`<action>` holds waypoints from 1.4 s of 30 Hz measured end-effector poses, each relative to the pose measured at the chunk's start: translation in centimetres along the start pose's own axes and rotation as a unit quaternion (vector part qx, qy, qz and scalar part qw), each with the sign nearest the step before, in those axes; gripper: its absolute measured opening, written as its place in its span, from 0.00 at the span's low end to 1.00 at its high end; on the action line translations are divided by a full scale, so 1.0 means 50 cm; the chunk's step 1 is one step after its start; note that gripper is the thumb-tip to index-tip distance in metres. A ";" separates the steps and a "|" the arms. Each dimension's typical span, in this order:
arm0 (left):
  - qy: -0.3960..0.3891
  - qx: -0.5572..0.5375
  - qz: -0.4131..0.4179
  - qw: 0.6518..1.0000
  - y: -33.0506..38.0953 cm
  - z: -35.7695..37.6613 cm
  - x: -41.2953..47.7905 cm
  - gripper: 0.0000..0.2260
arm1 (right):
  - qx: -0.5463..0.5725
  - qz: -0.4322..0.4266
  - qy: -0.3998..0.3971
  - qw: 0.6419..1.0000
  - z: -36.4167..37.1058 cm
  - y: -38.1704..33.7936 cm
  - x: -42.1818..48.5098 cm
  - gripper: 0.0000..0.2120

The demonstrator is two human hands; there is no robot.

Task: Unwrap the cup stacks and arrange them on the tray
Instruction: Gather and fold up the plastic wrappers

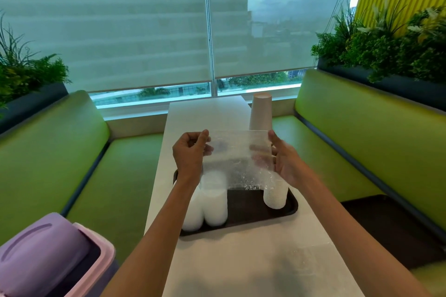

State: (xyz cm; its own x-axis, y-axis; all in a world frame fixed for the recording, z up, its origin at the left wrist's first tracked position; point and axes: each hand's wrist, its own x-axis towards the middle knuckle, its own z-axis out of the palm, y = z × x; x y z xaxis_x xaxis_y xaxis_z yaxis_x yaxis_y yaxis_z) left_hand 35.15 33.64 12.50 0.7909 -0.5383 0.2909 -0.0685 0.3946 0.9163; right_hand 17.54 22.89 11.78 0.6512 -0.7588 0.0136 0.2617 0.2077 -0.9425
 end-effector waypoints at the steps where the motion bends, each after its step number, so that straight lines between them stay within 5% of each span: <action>1: 0.003 0.004 -0.002 1.000 -0.006 -0.003 0.001 0.06 | -0.007 0.021 -0.021 1.000 -0.005 0.015 0.002 0.32; 3: 0.008 0.014 -0.007 1.000 -0.016 -0.009 0.002 0.07 | -0.020 0.057 -0.041 0.997 -0.011 0.037 0.002 0.35; 8: -0.005 0.015 -0.054 0.998 -0.035 -0.030 0.005 0.06 | -0.063 0.061 -0.031 0.996 -0.009 0.054 0.011 0.16; 13: -0.136 0.034 -0.213 0.967 -0.058 -0.068 -0.011 0.15 | -0.096 0.033 -0.010 0.995 -0.016 0.067 0.024 0.11; 18: -0.181 0.089 -0.199 0.959 -0.067 -0.085 -0.025 0.02 | -0.117 0.042 -0.028 0.992 -0.011 0.079 0.021 0.09; 26: -0.199 0.096 -0.174 0.960 -0.068 -0.096 -0.013 0.05 | -0.134 0.069 -0.063 0.987 -0.031 0.076 0.032 0.06; 32: -0.184 0.064 -0.186 0.963 -0.071 -0.101 -0.012 0.13 | -0.166 0.065 -0.097 0.979 -0.037 0.049 0.017 0.12; 37: -0.176 0.068 -0.196 0.962 -0.076 -0.108 -0.018 0.16 | -0.009 0.117 -0.138 0.983 -0.038 0.068 0.004 0.17; 40: -0.165 0.075 -0.184 0.966 -0.081 -0.116 -0.017 0.17 | 0.071 0.195 -0.152 0.966 -0.030 0.099 0.005 0.42; 42: -0.163 0.080 -0.171 0.968 -0.082 -0.122 -0.018 0.17 | 0.103 0.222 -0.153 0.957 -0.006 0.111 0.001 0.44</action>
State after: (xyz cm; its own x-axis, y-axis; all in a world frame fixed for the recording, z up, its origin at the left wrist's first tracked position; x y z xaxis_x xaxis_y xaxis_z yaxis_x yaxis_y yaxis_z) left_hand 38.44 37.07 6.81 0.5515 -0.8341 0.0106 0.0494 0.0453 0.9977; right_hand 18.83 23.83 6.43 0.9010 -0.3570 -0.2465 0.0244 0.6090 -0.7928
